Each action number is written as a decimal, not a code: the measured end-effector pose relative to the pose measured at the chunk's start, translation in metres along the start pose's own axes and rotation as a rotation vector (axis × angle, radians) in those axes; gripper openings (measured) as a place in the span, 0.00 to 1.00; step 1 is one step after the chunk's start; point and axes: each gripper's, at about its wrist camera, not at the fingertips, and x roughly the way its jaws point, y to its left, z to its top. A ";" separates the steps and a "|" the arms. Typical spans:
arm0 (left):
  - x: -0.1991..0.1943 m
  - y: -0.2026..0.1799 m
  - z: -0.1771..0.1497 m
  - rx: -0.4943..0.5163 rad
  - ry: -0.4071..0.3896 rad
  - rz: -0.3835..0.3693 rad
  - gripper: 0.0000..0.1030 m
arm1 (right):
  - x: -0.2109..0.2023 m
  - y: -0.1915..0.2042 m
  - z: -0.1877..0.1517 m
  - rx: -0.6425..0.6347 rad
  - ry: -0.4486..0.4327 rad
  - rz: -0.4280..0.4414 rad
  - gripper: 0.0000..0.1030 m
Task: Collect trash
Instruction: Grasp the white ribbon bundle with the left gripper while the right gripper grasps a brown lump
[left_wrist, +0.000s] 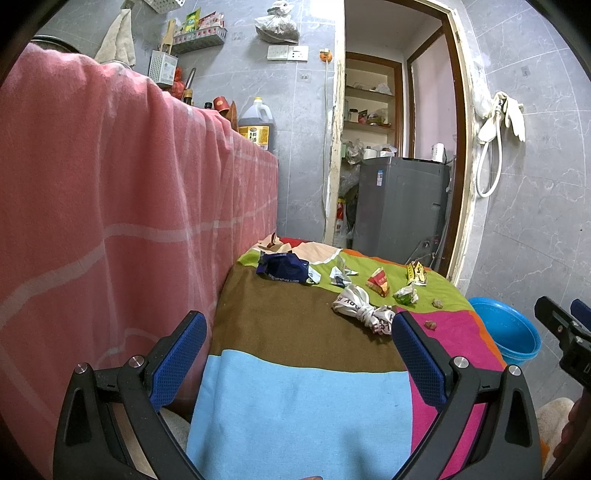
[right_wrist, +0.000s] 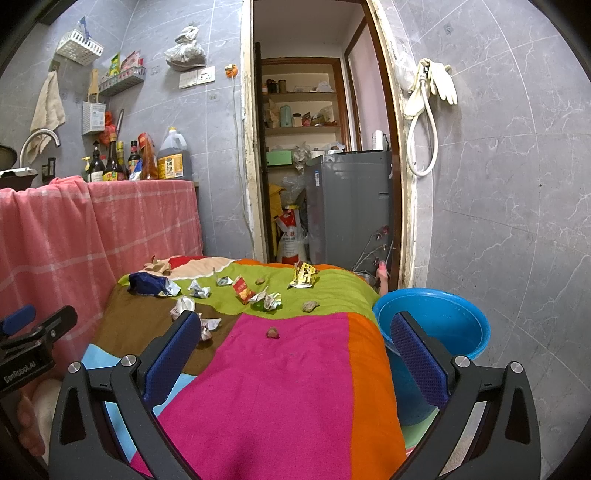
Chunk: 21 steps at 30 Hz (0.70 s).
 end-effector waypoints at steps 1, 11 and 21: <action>0.001 0.000 0.000 -0.003 0.004 0.001 0.95 | 0.000 -0.001 0.001 0.000 -0.002 0.000 1.00; 0.034 -0.013 0.014 -0.017 0.056 -0.040 0.95 | 0.032 -0.020 0.022 -0.030 -0.011 0.010 1.00; 0.097 -0.017 0.027 -0.073 0.227 -0.095 0.95 | 0.103 -0.036 0.019 -0.010 0.154 0.130 1.00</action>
